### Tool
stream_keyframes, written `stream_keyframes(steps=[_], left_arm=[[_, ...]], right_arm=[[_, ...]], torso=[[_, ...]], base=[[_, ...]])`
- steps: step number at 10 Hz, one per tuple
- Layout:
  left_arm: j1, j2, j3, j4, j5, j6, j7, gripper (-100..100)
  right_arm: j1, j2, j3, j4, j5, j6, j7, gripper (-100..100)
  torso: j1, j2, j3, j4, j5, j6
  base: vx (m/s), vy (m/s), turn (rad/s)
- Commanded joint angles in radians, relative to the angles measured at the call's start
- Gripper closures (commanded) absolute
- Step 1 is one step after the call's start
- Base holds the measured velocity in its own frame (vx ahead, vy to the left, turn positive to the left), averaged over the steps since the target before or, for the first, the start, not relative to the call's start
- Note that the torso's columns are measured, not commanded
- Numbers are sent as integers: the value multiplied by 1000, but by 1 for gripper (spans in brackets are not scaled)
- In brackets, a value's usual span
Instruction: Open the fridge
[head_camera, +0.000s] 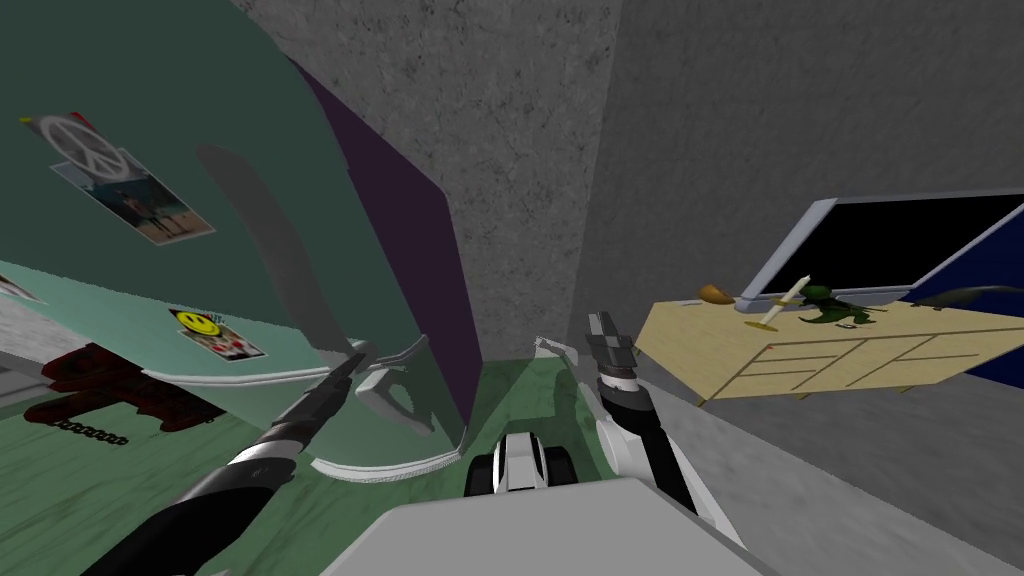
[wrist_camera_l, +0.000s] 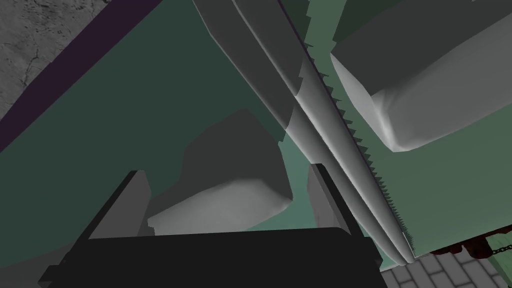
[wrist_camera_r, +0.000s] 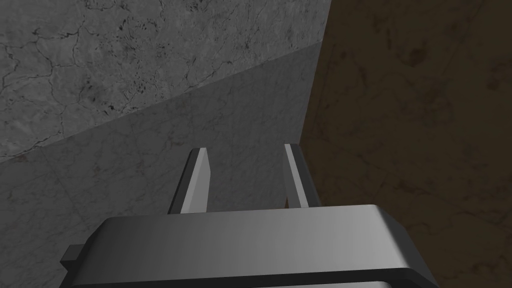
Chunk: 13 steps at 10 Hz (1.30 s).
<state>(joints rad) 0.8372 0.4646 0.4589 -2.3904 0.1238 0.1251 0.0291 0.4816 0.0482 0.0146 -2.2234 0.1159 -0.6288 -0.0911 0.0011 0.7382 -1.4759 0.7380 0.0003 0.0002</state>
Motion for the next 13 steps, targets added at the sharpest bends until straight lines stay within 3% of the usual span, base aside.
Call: stream_keyframes(steps=[1,2,10,13], left_arm=[[5,2,6,-13,3,7,2,-100],[6,2,7,-15,4,10,3,100],[76,109,-39,-42,40,-106,12,100],[76,109,-39,-42,40,-106,12,100]], right_arm=[[0,0,0,0,0,0,0,0],[0,0,0,0,0,0,0,0],[-1,0,0,0,0,0,0,0],[0,0,0,0,0,0,0,0]], torso=[[3,-3,-2,-1,1,0],[1,-1,-1,0,0,0],[14,5,-4,13,-11,-11],[8,-1,-7,12,-12,-10]], base=[[61,21,-1],[7,1,4],[-256,148,-90],[-143,65,-8]])
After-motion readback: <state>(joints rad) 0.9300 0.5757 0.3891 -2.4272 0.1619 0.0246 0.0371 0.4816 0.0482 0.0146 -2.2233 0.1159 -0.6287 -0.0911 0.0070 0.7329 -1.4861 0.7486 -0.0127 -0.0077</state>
